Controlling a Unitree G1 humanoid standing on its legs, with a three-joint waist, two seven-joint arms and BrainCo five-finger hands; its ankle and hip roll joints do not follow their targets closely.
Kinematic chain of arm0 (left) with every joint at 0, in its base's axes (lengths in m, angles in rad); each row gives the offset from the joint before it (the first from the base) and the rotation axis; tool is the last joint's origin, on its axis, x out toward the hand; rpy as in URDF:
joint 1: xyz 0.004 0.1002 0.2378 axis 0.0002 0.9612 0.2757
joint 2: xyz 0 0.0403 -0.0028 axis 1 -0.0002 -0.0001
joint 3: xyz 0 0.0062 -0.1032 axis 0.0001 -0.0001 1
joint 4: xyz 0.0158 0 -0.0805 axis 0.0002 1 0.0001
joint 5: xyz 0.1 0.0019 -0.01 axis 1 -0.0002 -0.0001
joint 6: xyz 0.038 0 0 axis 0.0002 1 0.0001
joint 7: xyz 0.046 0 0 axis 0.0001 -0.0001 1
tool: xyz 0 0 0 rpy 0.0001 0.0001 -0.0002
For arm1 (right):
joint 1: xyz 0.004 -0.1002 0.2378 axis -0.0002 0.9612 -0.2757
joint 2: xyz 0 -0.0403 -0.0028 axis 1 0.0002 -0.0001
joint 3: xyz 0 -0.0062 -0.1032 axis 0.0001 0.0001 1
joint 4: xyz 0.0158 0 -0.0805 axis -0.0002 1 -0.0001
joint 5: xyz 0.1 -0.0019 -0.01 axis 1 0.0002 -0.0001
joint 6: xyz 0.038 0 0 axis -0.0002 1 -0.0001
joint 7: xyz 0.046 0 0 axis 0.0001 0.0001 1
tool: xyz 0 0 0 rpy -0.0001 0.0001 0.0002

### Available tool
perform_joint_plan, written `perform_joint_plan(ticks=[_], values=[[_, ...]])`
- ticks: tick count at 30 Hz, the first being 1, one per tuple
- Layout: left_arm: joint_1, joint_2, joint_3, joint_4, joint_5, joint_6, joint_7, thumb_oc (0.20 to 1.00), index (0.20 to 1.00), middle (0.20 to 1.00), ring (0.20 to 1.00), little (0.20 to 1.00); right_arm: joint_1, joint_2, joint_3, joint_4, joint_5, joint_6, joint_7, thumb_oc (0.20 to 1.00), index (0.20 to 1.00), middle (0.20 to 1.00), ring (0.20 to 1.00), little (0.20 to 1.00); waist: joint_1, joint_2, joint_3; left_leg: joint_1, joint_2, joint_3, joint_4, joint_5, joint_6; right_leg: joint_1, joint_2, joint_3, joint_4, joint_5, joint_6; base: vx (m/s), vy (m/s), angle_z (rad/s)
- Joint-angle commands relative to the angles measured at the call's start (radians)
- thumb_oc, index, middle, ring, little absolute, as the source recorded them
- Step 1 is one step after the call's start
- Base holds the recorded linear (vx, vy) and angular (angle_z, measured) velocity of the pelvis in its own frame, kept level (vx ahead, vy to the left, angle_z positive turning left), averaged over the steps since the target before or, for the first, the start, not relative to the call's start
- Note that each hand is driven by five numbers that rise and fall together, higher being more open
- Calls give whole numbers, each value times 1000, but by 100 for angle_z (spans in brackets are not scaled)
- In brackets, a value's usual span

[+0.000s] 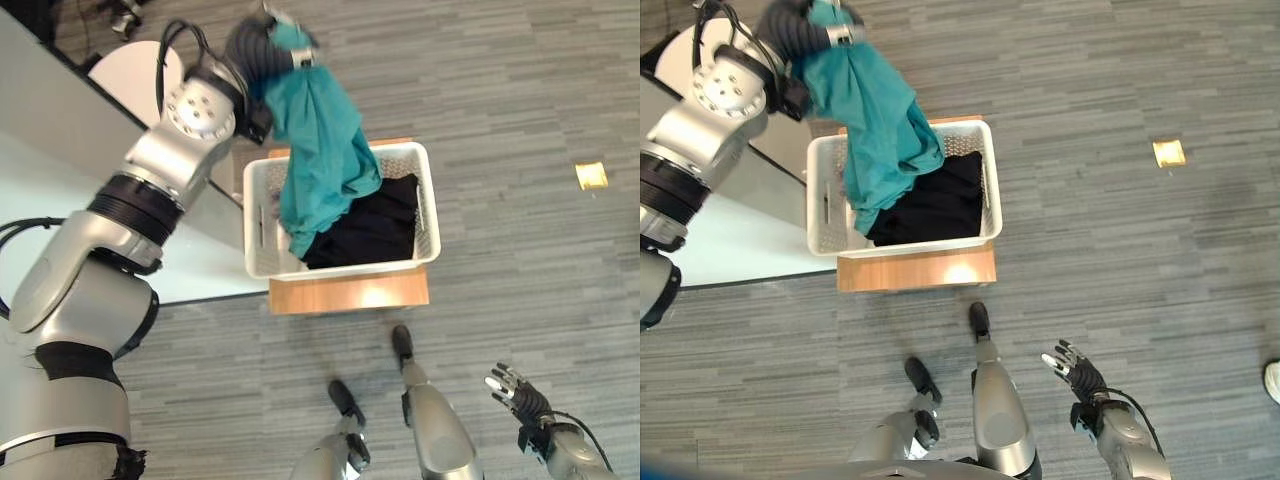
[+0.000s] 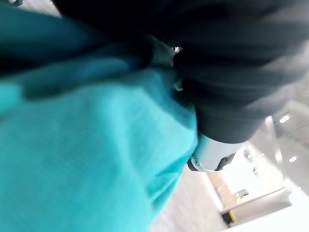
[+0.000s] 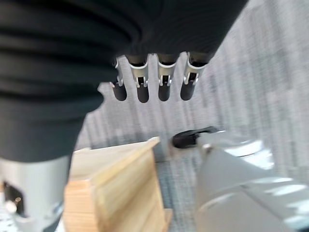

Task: Pick up bed clothes into laundry basket.

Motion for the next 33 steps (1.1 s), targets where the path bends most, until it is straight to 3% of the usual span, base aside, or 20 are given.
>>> perform_joint_plan(ticks=[1, 17, 19, 20, 23, 24, 25, 33], values=[[-55, 13, 41, 34, 109, -18, -19, 200, 200, 200, 200, 200, 32, -6, 0, -29, -18, -40, 14, 1000, 1000, 1000, 1000, 1000, 32, -12, -39, -22, 40, -94, 5, 54, -52, 160, -72, -61, 12, -191, 155, -68, -20, -4], [198, -150, 92, -116, 251, -3, -56, 200, 200, 200, 200, 200, 57, -17, 30, -85, -54, -50, 31, 1000, 1000, 1000, 1000, 1000, 49, -47, 25, -54, 33, -119, 5, 69, -44, 138, -72, -59, 12, -177, 140, -69, 2, 5], [188, -168, 67, -107, 280, 2, -71, 200, 200, 200, 200, 200, 49, -30, 38, -89, -63, -50, 37, 1000, 1000, 1000, 1000, 1000, 48, -47, 28, -57, 34, -122, 5, 72, -44, 136, -71, -59, 12, -175, 138, -108, -12, -3], [156, -217, 54, -73, 296, 1, -55, 200, 200, 200, 200, 200, 49, -52, 42, -104, -64, -59, 42, 1000, 1000, 1000, 1000, 1000, 45, -56, 37, -65, 38, -127, 5, 77, -45, 129, -67, -58, 12, -171, 136, -124, -25, 3], [143, -223, 49, -57, 321, 0, -46, 200, 200, 200, 200, 200, 50, -57, 41, -100, -64, -58, 42, 1000, 1000, 1000, 1000, 1000, 44, -60, 39, -64, 39, -124, 5, 78, -44, 126, -65, -55, 12, -168, 136, -65, -12, 6], [139, -220, 50, -57, 336, 0, -45, 366, 366, 366, 366, 366, 49, -59, 42, -98, -66, -56, 42, 1000, 1000, 1000, 1000, 1000, 43, -61, 39, -64, 40, -123, 5, 77, -44, 125, -65, -51, 12, -168, 137, 0, 0, 0], [145, -219, 62, -46, 349, 3, -37, 1000, 1000, 1000, 1000, 1000, 52, -56, 44, -99, -69, -55, 45, 1000, 1000, 1000, 1000, 1000, 42, -63, 37, -63, 40, -118, 5, 75, -44, 122, -64, -47, 12, -167, 137, -25, 6, -5], [186, -178, 94, -94, 328, -5, -44, 1000, 1000, 1000, 1000, 1000, 43, -60, 54, -103, -102, -52, 51, 1000, 1000, 1000, 1000, 1000, 50, -49, 20, -46, 40, -124, 5, 73, -45, 141, -64, -48, 12, -176, 135, -9, 2, -3]])
